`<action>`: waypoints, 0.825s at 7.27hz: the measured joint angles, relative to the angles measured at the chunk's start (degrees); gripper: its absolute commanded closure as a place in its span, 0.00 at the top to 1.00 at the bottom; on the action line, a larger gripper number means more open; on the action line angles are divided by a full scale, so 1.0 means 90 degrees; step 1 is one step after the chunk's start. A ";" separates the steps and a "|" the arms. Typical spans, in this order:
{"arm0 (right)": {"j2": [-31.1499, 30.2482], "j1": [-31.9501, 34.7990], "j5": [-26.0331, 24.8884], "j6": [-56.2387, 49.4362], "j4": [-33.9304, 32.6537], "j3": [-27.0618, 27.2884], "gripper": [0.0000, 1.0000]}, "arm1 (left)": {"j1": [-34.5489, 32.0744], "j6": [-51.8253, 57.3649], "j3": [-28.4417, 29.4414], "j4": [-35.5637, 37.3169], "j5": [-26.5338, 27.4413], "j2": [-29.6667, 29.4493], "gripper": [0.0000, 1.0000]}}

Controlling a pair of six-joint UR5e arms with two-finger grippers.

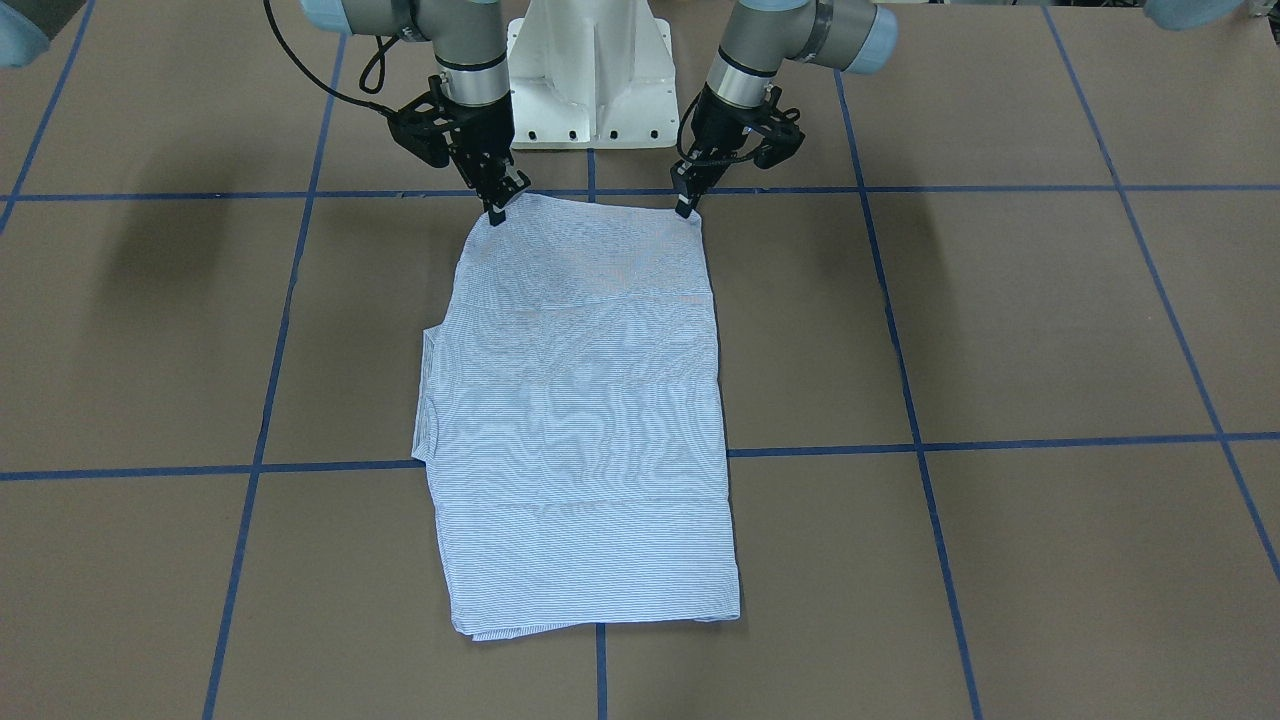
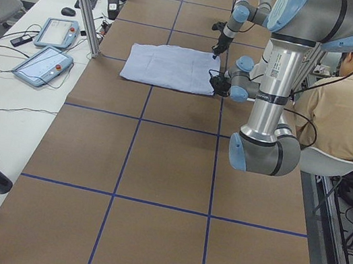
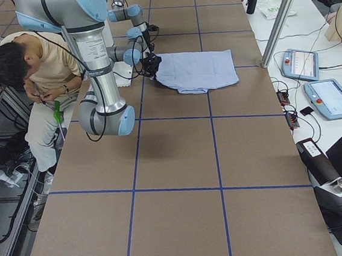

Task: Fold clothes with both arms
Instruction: 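Grasp both near corners of the striped shirt with both grippers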

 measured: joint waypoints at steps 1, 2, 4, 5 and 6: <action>-0.0009 0.0002 0.0002 -0.0004 0.0000 0.0000 0.00 | -0.0054 0.0015 -0.0116 0.0044 -0.0001 0.0035 0.00; -0.0021 0.0003 0.0006 -0.0009 0.0000 0.0010 0.00 | -0.0086 0.0021 -0.0361 0.0169 -0.0009 0.0100 0.00; -0.0135 0.0008 0.0005 -0.0004 -0.0002 0.0247 0.00 | -0.0039 -0.0016 -0.0880 0.0397 -0.0018 0.0159 0.00; -0.0280 -0.0001 0.0024 0.0007 -0.0009 0.0534 0.00 | 0.0008 -0.0054 -0.1071 0.0433 -0.0024 0.0173 0.00; -0.0412 -0.0019 0.0069 0.0020 -0.0022 0.0830 0.00 | 0.0049 -0.0095 -0.1318 0.0490 -0.0042 0.0178 0.00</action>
